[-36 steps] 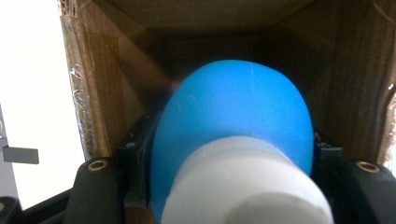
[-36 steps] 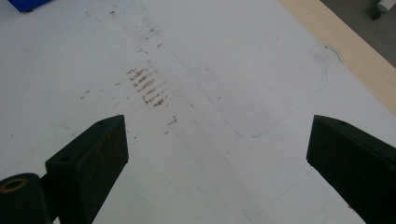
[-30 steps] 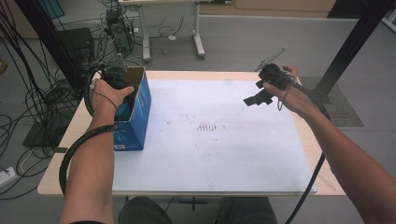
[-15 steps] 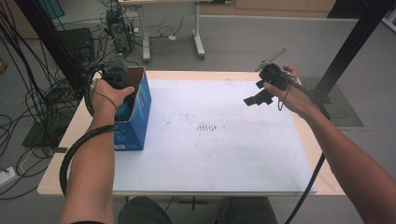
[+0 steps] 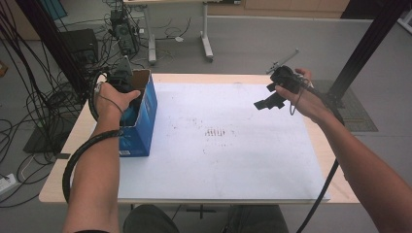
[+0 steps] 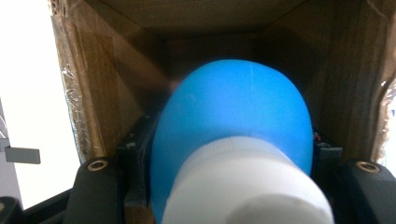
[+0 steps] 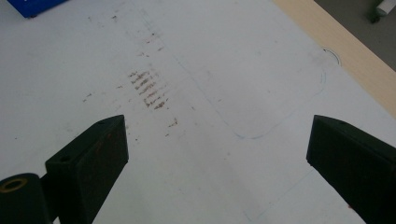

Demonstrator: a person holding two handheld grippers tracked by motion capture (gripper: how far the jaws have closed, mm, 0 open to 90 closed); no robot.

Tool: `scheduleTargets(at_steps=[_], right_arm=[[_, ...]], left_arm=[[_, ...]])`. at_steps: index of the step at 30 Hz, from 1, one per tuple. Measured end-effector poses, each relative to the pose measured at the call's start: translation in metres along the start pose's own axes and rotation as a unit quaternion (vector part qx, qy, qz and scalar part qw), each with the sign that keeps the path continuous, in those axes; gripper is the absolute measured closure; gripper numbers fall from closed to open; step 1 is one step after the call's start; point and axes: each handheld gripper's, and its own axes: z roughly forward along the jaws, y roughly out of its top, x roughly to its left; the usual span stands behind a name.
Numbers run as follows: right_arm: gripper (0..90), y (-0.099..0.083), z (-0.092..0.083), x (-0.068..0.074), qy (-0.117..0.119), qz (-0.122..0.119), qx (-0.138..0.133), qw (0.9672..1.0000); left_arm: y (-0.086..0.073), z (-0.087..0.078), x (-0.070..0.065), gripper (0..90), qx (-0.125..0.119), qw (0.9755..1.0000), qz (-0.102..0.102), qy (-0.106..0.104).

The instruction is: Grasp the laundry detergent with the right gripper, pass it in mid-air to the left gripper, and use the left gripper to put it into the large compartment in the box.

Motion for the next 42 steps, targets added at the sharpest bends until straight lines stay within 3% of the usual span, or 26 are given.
scheduleTargets(at_steps=[9,14,18,29,42], right_arm=[[5.4,0.001,-0.001,0.001,0.001,-0.001,-0.004,1.0],[5.4,0.002,-0.001,0.003,0.001,-0.003,-0.006,1.0],[5.4,0.005,-0.003,0.004,0.001,-0.005,-0.009,0.9999],[5.3,0.011,-0.003,0.008,0.004,-0.008,-0.017,0.9998],[5.3,0.012,0.0,0.014,0.006,-0.012,-0.01,0.9999]], left_arm=[[-0.002,0.0,-0.001,35.5,-0.004,1.0,0.002,0.0],[-0.003,-0.003,-0.005,34.7,-0.01,0.9999,0.013,0.001],[-0.005,-0.01,-0.005,32.7,-0.016,0.9997,0.018,0.01],[-0.011,-0.028,-0.008,30.3,-0.025,0.9993,0.024,0.009],[-0.023,-0.058,-0.015,28.4,-0.037,0.998,0.042,0.03]])
